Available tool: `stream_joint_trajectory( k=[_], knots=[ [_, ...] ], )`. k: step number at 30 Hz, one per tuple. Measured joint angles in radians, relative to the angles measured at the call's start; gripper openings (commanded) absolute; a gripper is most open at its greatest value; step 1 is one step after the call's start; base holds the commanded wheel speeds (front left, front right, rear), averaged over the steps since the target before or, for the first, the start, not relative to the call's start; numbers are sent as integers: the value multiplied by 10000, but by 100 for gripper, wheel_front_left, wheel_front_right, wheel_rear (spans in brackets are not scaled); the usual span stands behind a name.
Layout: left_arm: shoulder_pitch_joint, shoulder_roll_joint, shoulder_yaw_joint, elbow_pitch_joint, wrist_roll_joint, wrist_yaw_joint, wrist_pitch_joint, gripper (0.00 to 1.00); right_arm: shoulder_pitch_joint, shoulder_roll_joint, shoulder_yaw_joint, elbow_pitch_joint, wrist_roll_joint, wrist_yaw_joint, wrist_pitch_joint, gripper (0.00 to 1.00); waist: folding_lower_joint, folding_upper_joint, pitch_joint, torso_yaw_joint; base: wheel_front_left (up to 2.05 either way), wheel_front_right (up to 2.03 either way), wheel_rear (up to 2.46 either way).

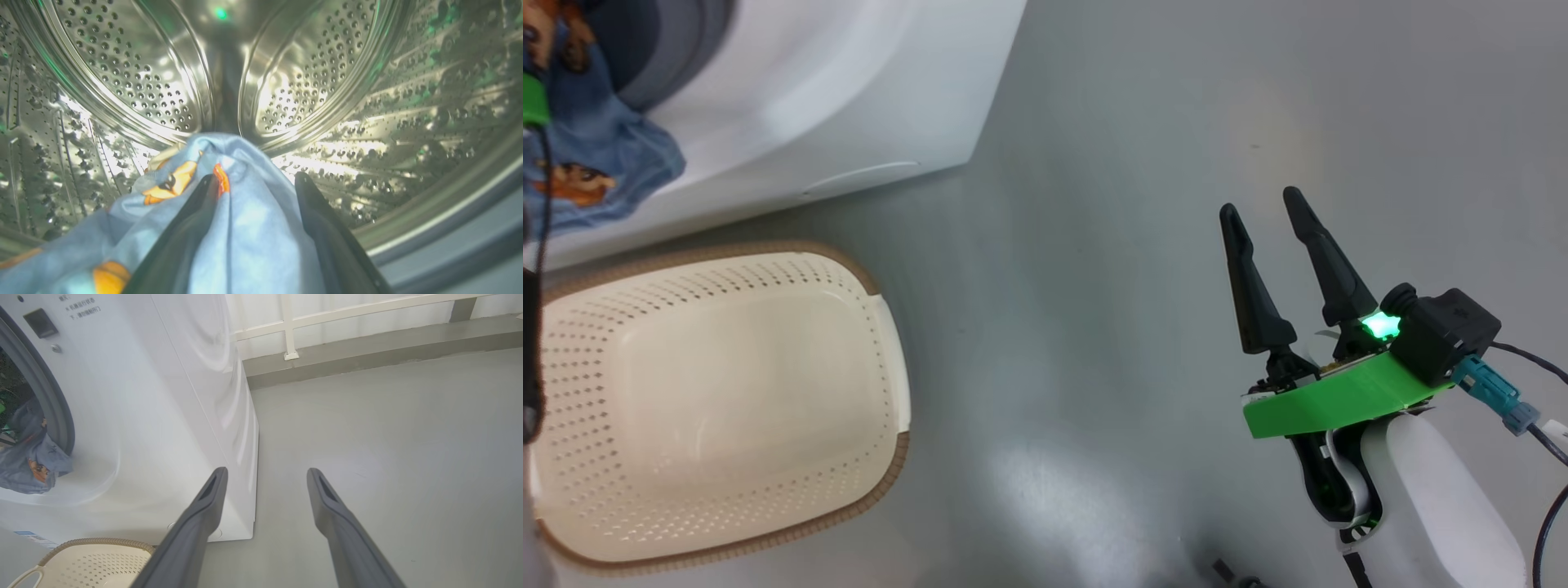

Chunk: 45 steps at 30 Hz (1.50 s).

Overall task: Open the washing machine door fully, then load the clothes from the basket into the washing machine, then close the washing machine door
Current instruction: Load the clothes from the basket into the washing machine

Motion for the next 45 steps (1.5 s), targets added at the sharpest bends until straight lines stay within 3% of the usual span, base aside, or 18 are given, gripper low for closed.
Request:
stream_joint_trajectory(
  k=[8, 18, 26, 45],
  knots=[
    [676, -192, -539, 155, 23, 0, 0, 100, -1, -56, 155, 349, 23, 0, 0, 100, 0, 0, -760, 346, 0, 0, 0],
    [2628, -815, -481, -456, 332, 0, 2, 100, 7, -585, 435, 970, 174, 0, 0, 100, 0, 0, -2189, 800, 0, 0, 0],
    [4600, -1365, -263, -1501, 635, 0, 2, 100, 503, -1026, 397, 1289, 433, 0, 0, 100, 0, 0, -3564, 1233, 0, 0, 0],
    [9541, -1772, 752, -4836, 1521, 0, 4, 100, 1934, -1356, 73, 1469, 667, 0, 0, 100, 0, 0, -6077, 2314, 0, 0, 0]
  ],
)
